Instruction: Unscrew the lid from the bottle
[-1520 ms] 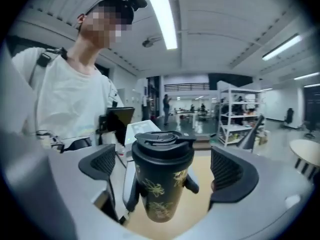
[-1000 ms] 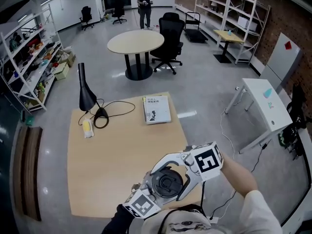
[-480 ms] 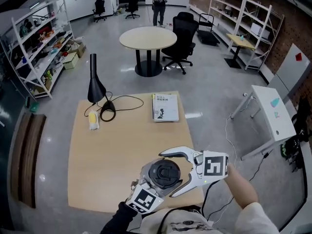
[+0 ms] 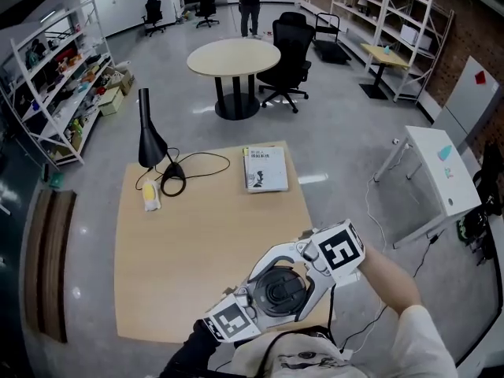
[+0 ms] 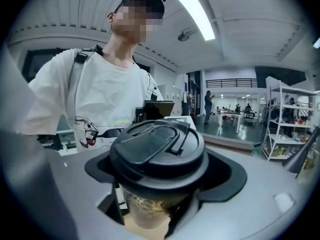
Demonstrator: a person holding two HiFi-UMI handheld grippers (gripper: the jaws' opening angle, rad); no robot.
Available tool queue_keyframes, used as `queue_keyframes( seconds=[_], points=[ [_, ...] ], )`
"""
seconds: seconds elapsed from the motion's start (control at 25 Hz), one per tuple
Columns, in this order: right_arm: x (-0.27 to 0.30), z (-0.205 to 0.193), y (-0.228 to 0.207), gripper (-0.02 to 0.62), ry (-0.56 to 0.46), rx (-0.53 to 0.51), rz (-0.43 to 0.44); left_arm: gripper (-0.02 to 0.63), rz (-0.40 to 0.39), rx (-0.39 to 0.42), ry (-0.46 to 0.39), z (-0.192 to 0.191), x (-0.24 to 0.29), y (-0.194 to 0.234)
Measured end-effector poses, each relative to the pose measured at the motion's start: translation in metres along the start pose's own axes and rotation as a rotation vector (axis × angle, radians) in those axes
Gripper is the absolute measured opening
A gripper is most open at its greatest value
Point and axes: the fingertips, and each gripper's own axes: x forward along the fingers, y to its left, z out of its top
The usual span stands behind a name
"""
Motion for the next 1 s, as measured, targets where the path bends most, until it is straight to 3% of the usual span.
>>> queue_keyframes(
  seconds=[0.12, 0.28, 0.4, 0.48, 0.56, 0.68, 0.8, 0.88, 0.92, 1.0],
  points=[
    [-0.002, 0.008, -0.001, 0.485, -0.041, 0.009, 0.015, 0.425, -0.041, -0.036, -0.036, 0.007, -0.002, -0.003],
    [-0.003, 0.012, 0.0, 0.483, -0.121, 0.02, 0.021, 0.425, -0.093, -0.022, -0.011, 0.001, -0.002, -0.008],
    [-0.004, 0.016, 0.005, 0.483, -0.126, -0.002, 0.048, 0.425, -0.145, -0.025, -0.01, -0.004, 0.0, -0.017],
    [-0.009, 0.016, 0.002, 0.483, -0.116, -0.005, 0.022, 0.425, -0.139, -0.039, -0.021, -0.003, 0.0, -0.015],
    [-0.02, 0.023, -0.004, 0.483, -0.176, 0.023, -0.06, 0.425, -0.1, -0.044, -0.023, -0.004, 0.0, -0.008],
    [-0.061, 0.043, -0.029, 0.483, -0.407, 0.069, -0.355, 0.426, 0.002, -0.082, -0.05, -0.008, -0.008, 0.014],
    [-0.138, 0.02, -0.066, 0.483, -0.449, 0.12, -0.884, 0.426, 0.203, -0.163, -0.097, -0.011, -0.034, 0.056],
    [-0.189, -0.01, -0.075, 0.483, -0.381, 0.163, -1.25, 0.426, 0.416, -0.158, -0.068, -0.018, -0.06, 0.092],
    [-0.208, -0.023, -0.073, 0.483, -0.352, 0.18, -1.394, 0.426, 0.541, -0.137, -0.042, -0.02, -0.074, 0.11],
    [-0.229, -0.042, -0.063, 0.483, -0.316, 0.204, -1.6, 0.426, 0.805, -0.078, 0.022, -0.02, -0.105, 0.141]
  ],
)
